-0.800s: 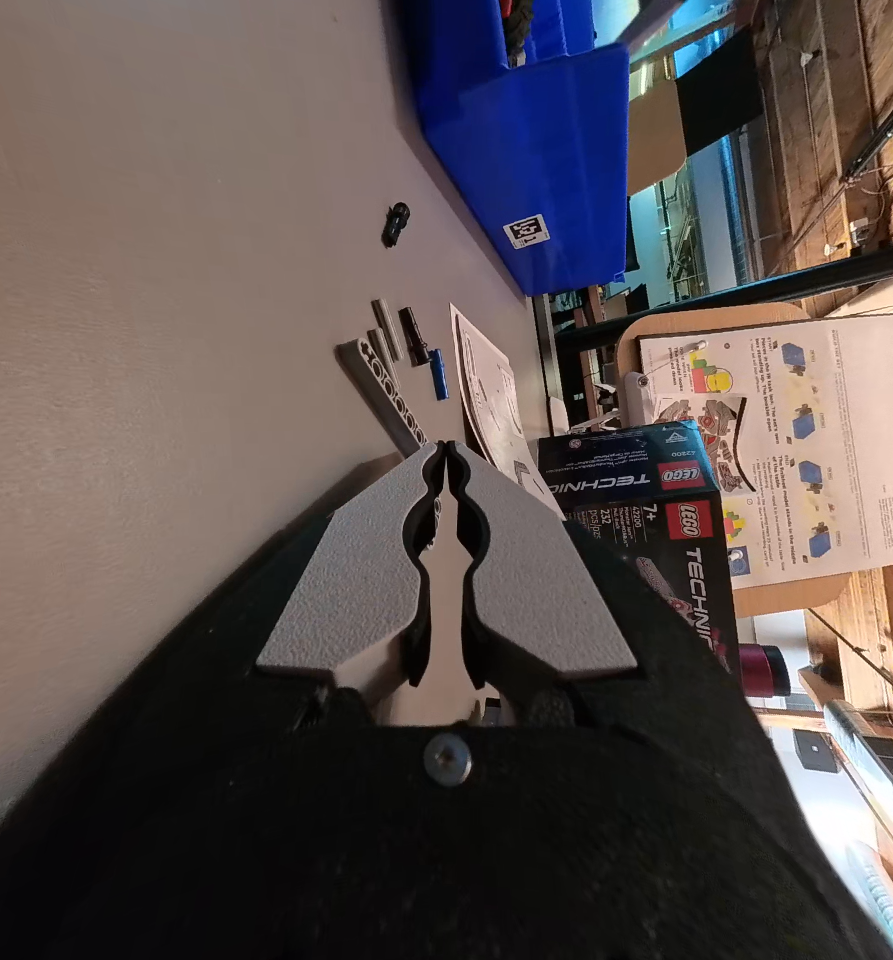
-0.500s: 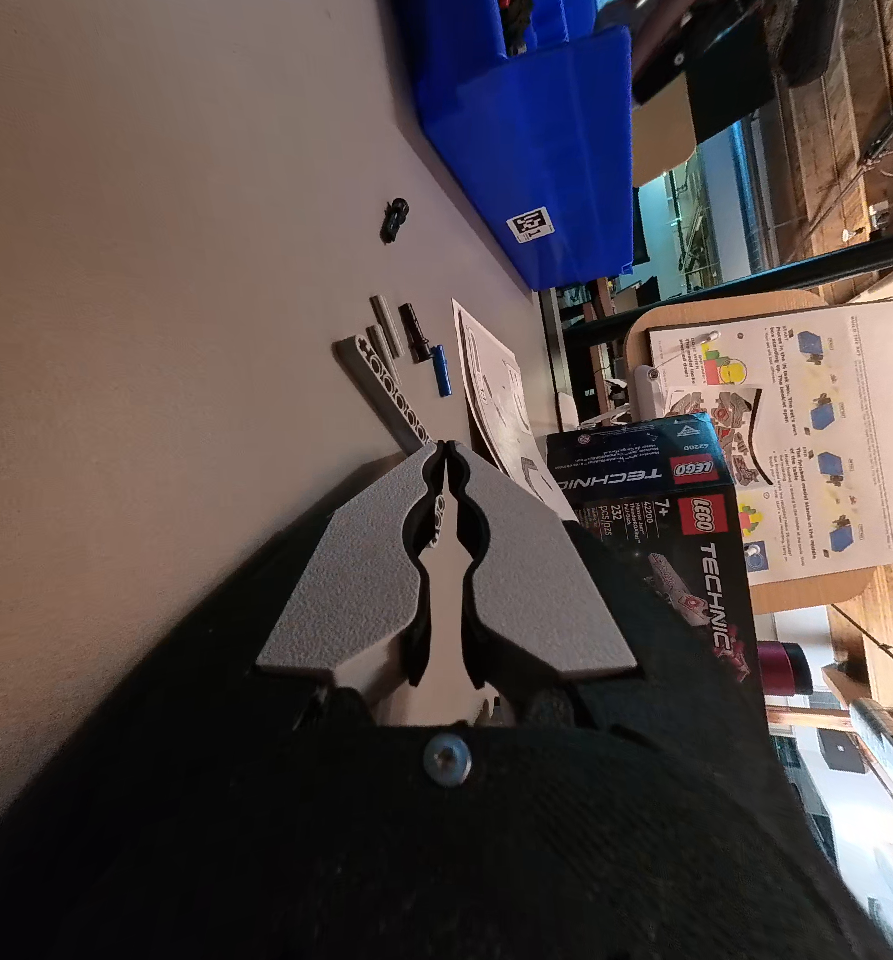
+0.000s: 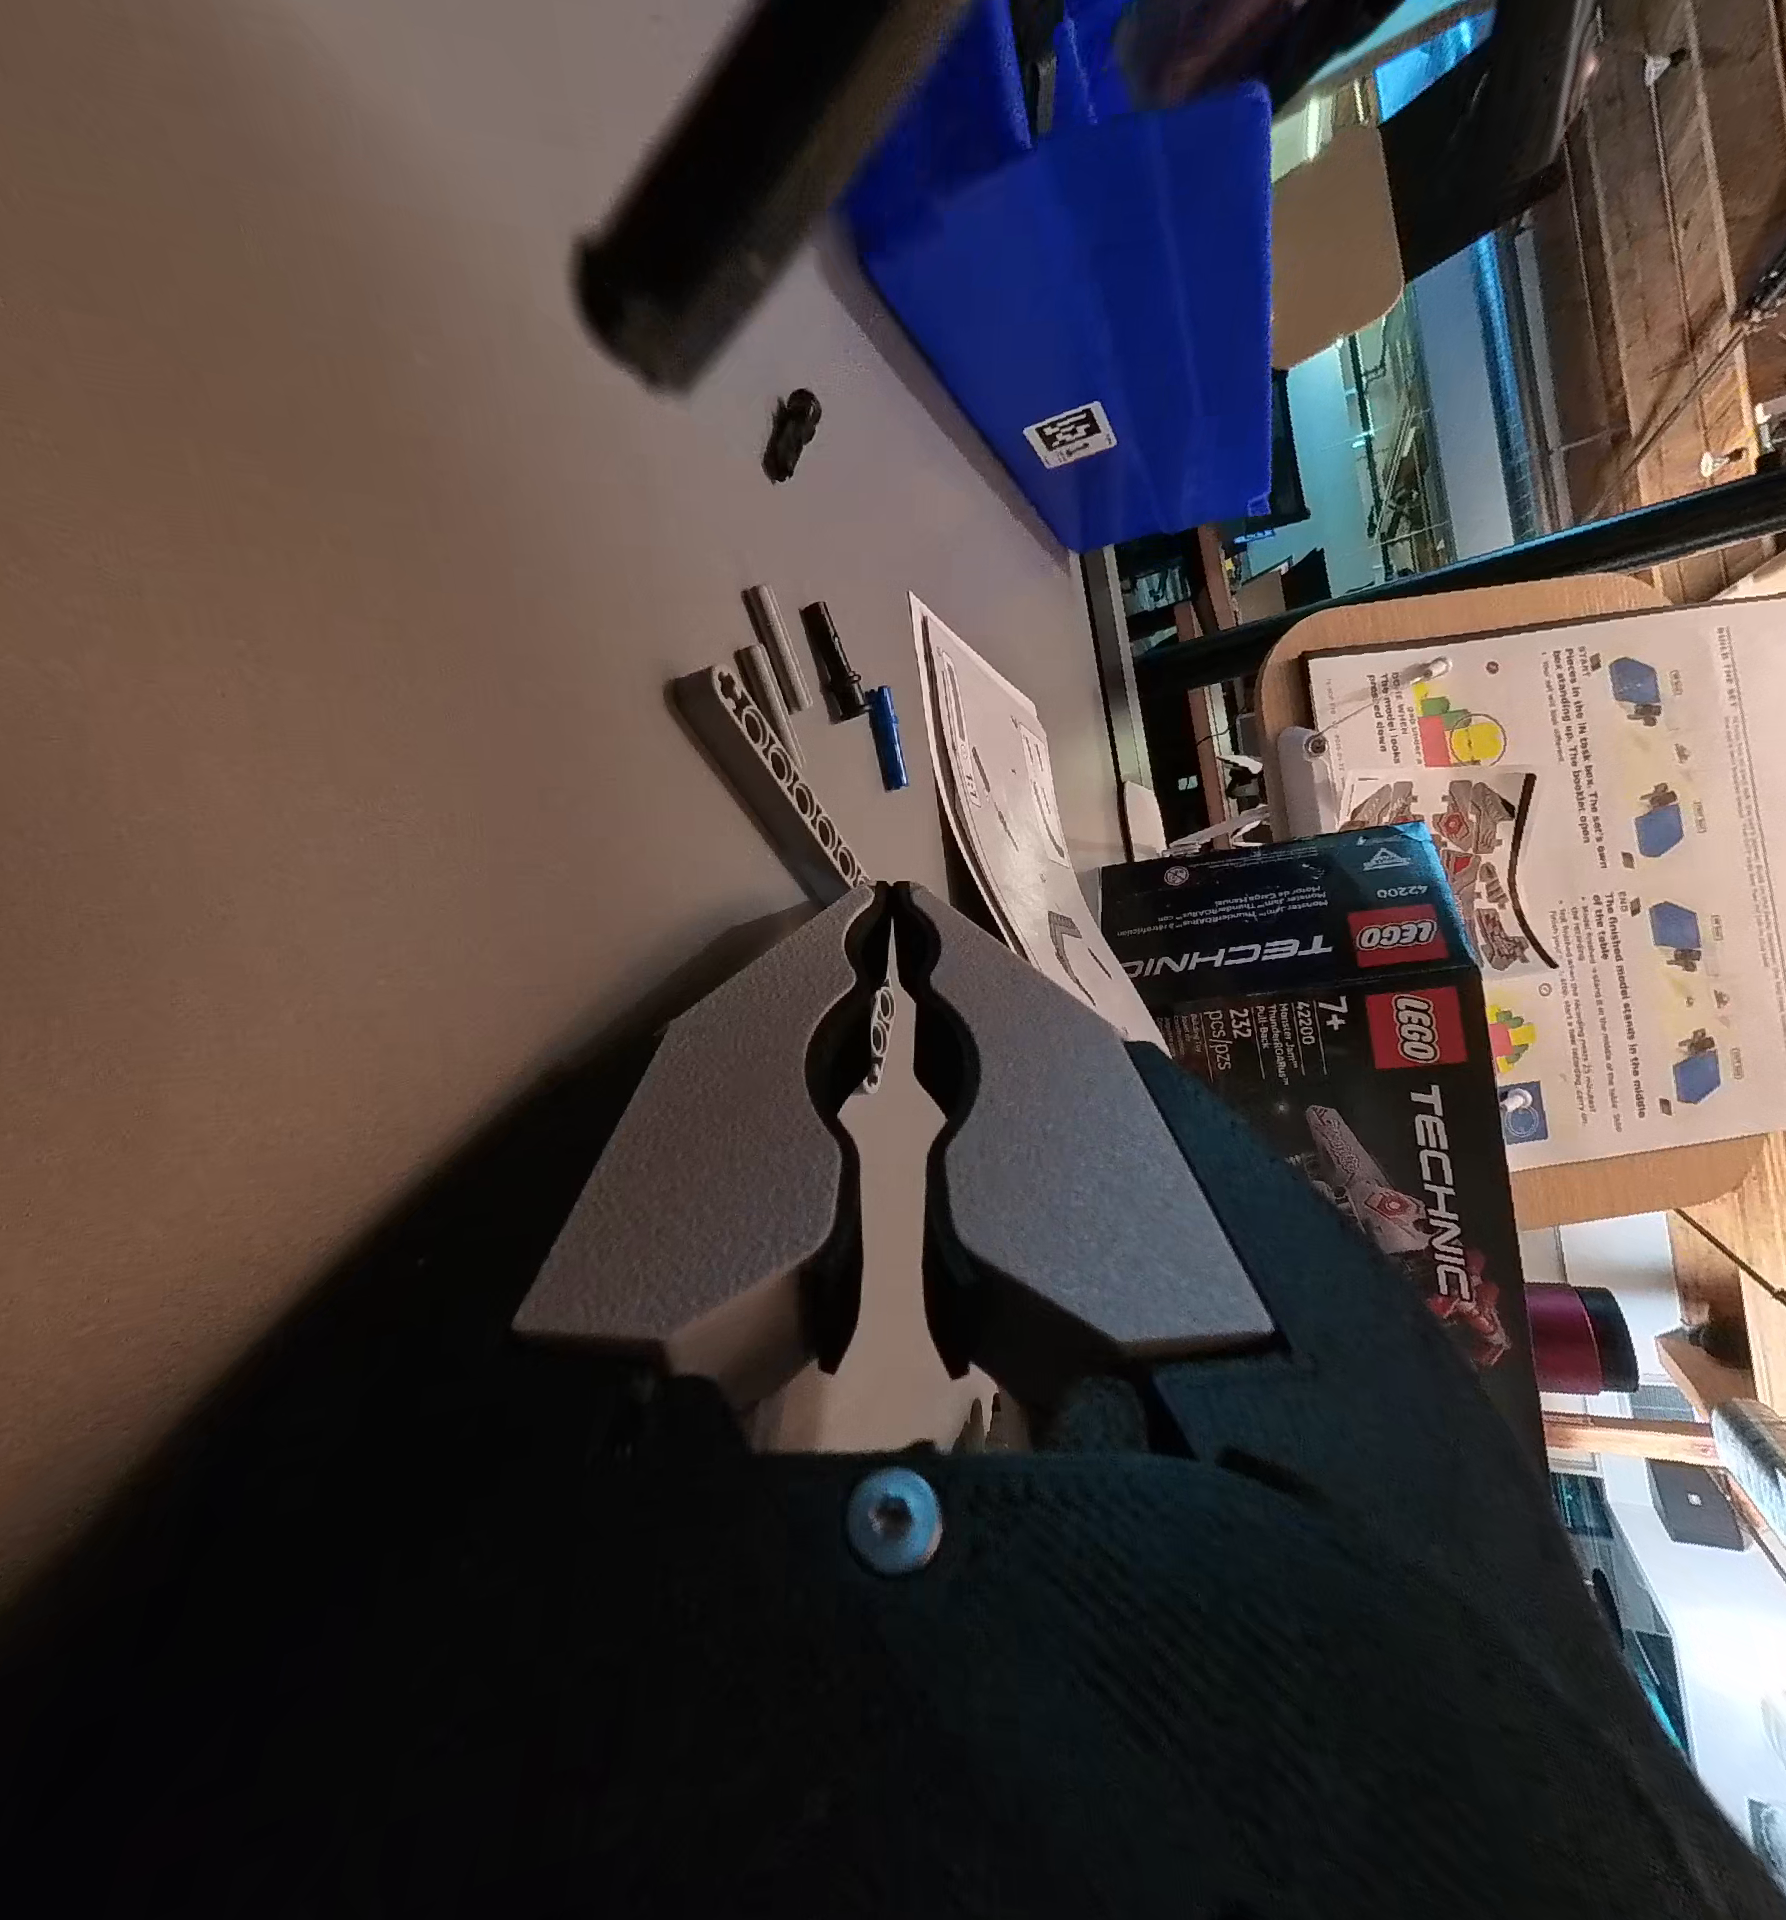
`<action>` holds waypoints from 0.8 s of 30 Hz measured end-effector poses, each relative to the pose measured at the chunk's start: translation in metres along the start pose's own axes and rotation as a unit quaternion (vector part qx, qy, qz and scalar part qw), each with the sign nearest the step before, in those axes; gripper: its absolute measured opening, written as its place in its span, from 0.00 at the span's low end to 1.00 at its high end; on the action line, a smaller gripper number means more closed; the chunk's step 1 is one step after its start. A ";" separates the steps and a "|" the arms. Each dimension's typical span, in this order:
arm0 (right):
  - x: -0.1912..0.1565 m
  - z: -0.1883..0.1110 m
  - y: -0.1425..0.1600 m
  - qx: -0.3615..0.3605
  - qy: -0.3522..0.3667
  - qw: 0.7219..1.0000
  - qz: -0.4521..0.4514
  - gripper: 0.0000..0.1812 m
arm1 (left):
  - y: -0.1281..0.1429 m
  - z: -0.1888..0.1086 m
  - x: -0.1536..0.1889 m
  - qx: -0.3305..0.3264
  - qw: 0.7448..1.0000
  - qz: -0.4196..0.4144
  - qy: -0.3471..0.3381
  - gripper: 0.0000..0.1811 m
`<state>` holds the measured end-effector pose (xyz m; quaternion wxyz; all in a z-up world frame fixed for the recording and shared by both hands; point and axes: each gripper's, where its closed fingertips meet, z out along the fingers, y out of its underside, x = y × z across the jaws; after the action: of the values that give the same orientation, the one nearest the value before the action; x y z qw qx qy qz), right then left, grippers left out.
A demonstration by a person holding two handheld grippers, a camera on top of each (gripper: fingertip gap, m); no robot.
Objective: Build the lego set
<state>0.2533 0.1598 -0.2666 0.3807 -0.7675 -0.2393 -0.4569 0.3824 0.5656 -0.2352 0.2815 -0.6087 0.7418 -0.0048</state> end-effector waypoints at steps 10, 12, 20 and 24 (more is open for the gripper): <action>0.000 0.000 0.000 0.000 -0.001 1.000 0.000 0.00 | -0.006 -0.026 -0.004 0.035 0.999 0.015 -0.015 0.04; 0.000 0.000 0.000 0.001 0.000 1.000 -0.001 0.00 | -0.013 -0.023 0.005 0.048 0.998 0.032 0.005 0.03; 0.000 0.000 0.000 0.000 0.001 1.000 -0.002 0.00 | -0.006 0.010 -0.016 0.009 0.998 -0.054 -0.018 0.08; -0.001 0.000 0.000 0.000 0.000 1.000 -0.001 0.00 | -0.005 0.018 0.008 -0.009 1.000 -0.017 0.023 0.00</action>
<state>0.2529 0.1599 -0.2670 0.3801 -0.7671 -0.2400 -0.4577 0.3933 0.5630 -0.2519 0.2592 -0.6236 0.7373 -0.0169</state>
